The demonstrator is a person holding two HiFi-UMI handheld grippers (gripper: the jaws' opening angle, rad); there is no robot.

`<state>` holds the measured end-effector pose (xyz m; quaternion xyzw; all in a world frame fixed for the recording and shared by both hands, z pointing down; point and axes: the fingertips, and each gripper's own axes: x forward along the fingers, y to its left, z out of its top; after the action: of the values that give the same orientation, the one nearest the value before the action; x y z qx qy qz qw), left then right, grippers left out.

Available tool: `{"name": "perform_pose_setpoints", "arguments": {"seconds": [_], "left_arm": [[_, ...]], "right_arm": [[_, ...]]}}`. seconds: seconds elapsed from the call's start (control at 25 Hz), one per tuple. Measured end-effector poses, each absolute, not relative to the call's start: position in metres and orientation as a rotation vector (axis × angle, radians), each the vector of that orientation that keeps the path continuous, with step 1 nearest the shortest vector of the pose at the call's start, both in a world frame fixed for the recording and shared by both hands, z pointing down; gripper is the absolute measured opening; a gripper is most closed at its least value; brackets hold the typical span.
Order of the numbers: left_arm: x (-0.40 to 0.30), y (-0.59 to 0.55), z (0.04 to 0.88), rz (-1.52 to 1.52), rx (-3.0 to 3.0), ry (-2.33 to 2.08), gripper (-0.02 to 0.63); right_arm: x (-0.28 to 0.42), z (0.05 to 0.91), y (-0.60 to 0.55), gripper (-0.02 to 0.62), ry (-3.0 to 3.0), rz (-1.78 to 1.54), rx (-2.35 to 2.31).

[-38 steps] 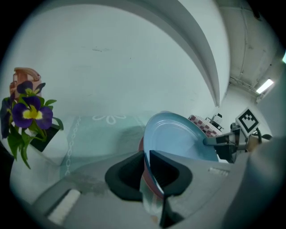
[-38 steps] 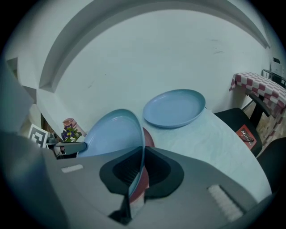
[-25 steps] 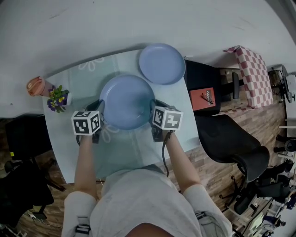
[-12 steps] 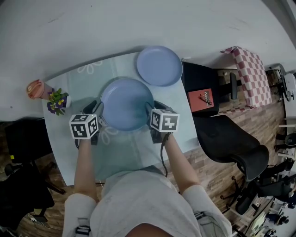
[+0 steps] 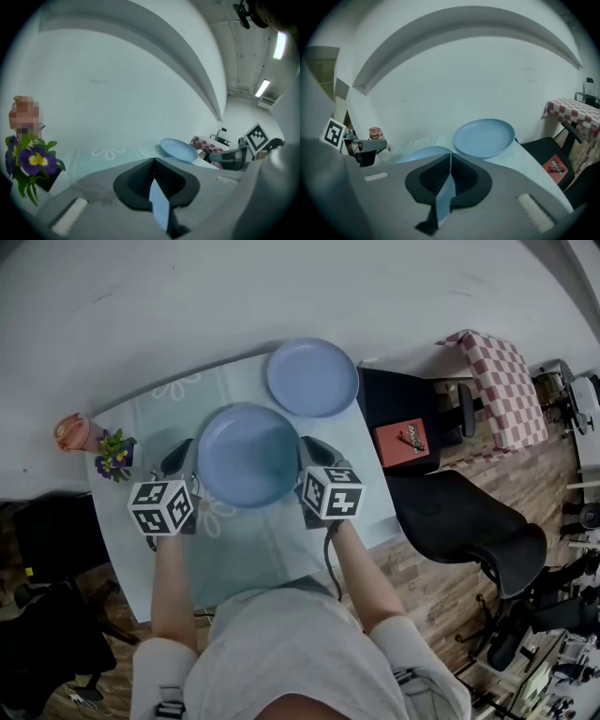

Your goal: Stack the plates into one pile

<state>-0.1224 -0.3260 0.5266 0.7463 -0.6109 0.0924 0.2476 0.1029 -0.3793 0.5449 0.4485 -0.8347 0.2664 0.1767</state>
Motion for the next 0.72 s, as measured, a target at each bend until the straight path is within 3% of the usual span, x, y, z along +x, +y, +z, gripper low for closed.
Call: {"name": "perform_pose_setpoints", "arguments": {"seconds": [0.08, 0.72], "left_arm": [[-0.118, -0.329, 0.508, 0.220, 2.084, -1.682, 0.005], [-0.078, -0.324, 0.363, -0.058, 2.506, -1.855, 0.005]], "right_arm": [[0.108, 0.525, -0.381, 0.000, -2.417, 0.703, 1.320], [0.171, 0.397, -0.365, 0.000, -2.628, 0.280, 1.628]]}}
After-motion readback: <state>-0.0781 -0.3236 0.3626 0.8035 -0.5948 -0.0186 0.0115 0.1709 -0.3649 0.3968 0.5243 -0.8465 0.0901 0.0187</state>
